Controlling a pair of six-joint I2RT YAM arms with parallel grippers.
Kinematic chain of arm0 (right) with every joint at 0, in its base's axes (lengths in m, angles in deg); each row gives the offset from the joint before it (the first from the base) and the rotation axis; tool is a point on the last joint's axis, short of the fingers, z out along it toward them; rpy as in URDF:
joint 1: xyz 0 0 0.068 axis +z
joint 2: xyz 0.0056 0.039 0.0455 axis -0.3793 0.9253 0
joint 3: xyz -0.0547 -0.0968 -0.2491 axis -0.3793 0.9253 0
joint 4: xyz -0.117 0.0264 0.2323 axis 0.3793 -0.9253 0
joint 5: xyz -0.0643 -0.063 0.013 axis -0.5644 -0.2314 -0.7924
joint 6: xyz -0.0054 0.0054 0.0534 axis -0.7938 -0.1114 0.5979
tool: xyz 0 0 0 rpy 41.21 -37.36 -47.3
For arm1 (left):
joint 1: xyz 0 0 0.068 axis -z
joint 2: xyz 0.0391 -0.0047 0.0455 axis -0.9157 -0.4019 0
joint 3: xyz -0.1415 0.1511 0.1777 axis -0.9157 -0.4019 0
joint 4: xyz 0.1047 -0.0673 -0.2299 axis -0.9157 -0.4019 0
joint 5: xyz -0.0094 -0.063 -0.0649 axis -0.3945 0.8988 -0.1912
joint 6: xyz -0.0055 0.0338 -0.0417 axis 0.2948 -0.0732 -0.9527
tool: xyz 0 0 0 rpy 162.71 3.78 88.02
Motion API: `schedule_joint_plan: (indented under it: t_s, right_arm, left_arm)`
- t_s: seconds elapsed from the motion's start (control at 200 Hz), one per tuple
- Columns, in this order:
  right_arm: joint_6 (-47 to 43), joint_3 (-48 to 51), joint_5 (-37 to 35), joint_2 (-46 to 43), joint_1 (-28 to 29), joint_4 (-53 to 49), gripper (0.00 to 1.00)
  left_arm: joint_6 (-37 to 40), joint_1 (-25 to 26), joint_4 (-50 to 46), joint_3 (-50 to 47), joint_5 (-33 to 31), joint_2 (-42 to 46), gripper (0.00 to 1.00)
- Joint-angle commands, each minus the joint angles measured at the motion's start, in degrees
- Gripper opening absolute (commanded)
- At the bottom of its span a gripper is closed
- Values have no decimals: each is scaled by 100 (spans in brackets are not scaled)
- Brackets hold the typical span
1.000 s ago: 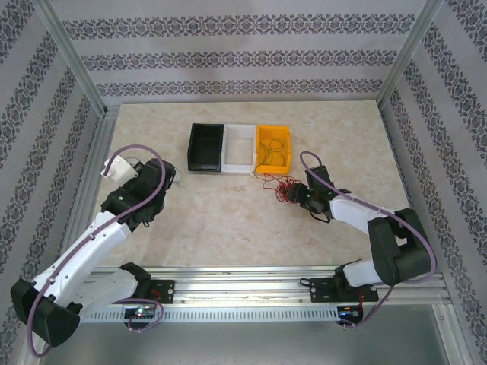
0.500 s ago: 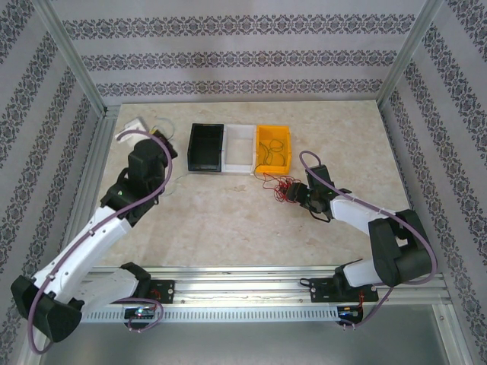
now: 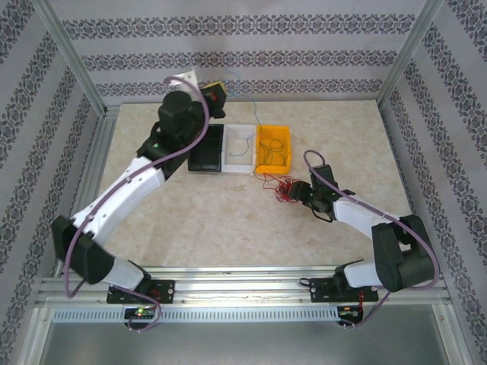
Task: Untangle the cables
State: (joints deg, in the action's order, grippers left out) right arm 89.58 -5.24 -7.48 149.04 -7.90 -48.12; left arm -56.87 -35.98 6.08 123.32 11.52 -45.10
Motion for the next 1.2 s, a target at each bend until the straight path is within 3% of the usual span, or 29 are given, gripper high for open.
schedule_joint_plan:
  t_s: [0.0, 0.185, 0.52, 0.824, 0.914, 1.194]
  right_arm:
    - [-107, 43, -57, -193, -97, -30, 67]
    - [-171, 60, 18, -317, -121, -82, 67]
    - [-162, 298, -34, -529, -179, -130, 67]
    - [-237, 253, -34, -669, -220, -258, 67]
    - [-241, 255, -25, -691, -238, -276, 67]
    - [-198, 254, 10, -605, -253, -232, 67]
  left_arm:
    - [36, 124, 325, 637, 706, -647, 0]
    - [28, 157, 443, 1316, 839, -1450, 0]
    - [-202, 272, 475, 1446, 703, -2208, 0]
    - [-272, 281, 144, 1195, 43, -2851, 0]
    - [-276, 306, -249, 1226, -45, -2968, 0]
    - [-290, 430, -1538, 1141, -1145, -2827, 0]
